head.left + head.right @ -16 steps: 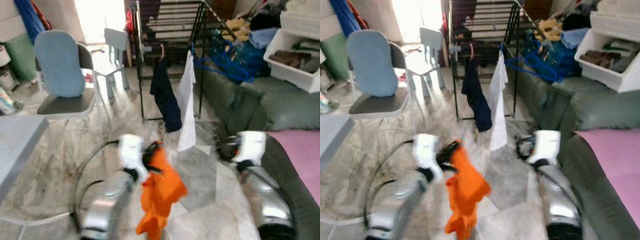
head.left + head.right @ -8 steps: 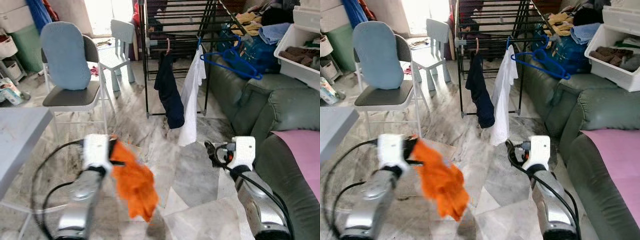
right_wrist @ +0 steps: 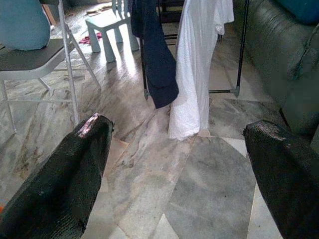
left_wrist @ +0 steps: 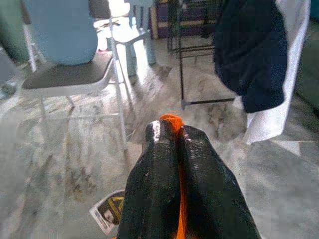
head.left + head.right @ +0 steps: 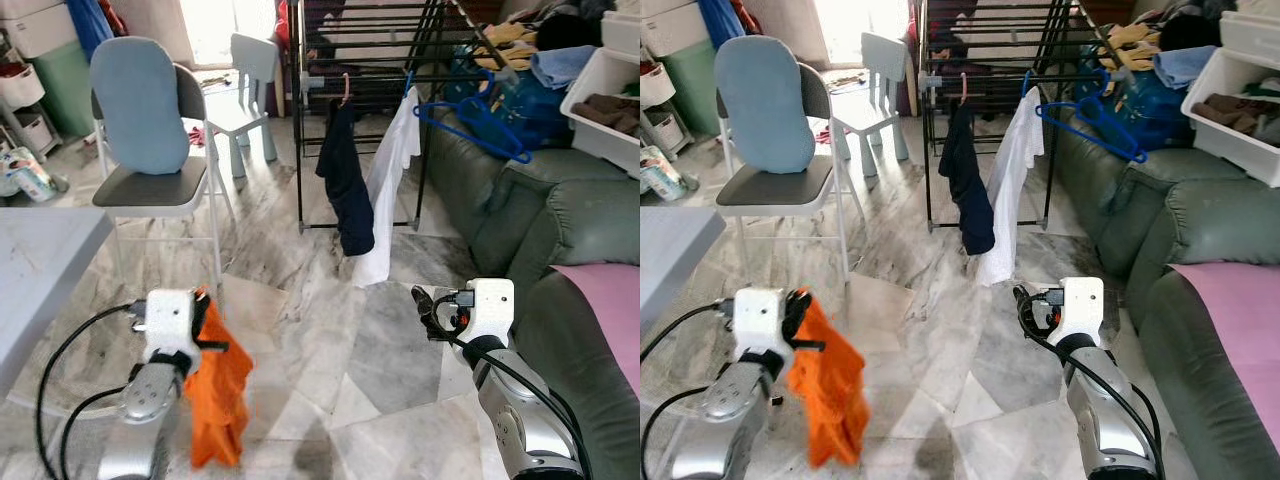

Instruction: Hang hanger

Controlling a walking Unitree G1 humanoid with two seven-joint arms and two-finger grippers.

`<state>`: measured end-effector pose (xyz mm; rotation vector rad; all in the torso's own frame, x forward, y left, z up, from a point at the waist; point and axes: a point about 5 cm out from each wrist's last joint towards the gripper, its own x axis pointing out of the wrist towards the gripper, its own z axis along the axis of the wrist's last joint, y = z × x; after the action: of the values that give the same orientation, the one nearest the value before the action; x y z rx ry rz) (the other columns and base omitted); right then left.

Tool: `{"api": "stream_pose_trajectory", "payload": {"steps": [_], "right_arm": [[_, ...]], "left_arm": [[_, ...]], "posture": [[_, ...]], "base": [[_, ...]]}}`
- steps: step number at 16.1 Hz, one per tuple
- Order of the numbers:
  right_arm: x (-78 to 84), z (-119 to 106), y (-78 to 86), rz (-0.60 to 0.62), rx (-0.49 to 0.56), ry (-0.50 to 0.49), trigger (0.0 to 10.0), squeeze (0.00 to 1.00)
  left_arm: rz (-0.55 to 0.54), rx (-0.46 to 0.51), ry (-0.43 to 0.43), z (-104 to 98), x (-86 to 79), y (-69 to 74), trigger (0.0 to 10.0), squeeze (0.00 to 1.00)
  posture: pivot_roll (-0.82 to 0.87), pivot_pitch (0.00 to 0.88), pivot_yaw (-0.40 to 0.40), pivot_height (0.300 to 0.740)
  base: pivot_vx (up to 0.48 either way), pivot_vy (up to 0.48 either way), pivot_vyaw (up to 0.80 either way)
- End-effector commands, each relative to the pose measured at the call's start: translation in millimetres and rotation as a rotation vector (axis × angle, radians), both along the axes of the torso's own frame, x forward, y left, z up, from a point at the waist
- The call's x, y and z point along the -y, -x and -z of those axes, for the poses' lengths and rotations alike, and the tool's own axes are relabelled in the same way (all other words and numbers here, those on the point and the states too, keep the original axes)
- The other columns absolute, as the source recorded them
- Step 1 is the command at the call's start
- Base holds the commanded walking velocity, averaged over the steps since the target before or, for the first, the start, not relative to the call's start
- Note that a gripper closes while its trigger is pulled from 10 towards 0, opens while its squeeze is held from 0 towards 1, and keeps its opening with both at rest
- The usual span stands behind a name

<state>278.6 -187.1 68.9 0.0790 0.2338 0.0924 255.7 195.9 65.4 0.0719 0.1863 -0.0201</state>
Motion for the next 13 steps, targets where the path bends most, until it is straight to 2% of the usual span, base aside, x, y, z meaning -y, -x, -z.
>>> {"api": "stream_pose_trajectory", "payload": {"steps": [1, 8, 13], "right_arm": [[0.8, -2.3, -2.0, 0.012, 0.002, -0.013, 10.0, 0.00], [4.2, -4.2, 2.7, 0.012, 0.000, -0.039, 10.0, 0.00], [3.2, 0.2, 10.8, 0.011, -0.023, -0.052, 10.0, 0.00]], "left_arm": [[-0.010, 0.025, -0.007, -4.3, -5.6, -1.3, 10.0, 0.00], [0.009, 0.030, -0.035, -4.5, -13.1, -11.5, 10.0, 0.00], [0.030, 0.034, -0.038, -4.1, -9.8, -19.0, 10.0, 0.00]], "posture": [[-0.10, 0.000, 0.004, 0.740], [-0.11, 0.000, 0.020, 0.740], [-0.12, 0.000, 0.030, 0.740]], "base": [[0.000, 0.000, 0.00], [0.000, 0.000, 0.00], [0.000, 0.000, 0.00]]}}
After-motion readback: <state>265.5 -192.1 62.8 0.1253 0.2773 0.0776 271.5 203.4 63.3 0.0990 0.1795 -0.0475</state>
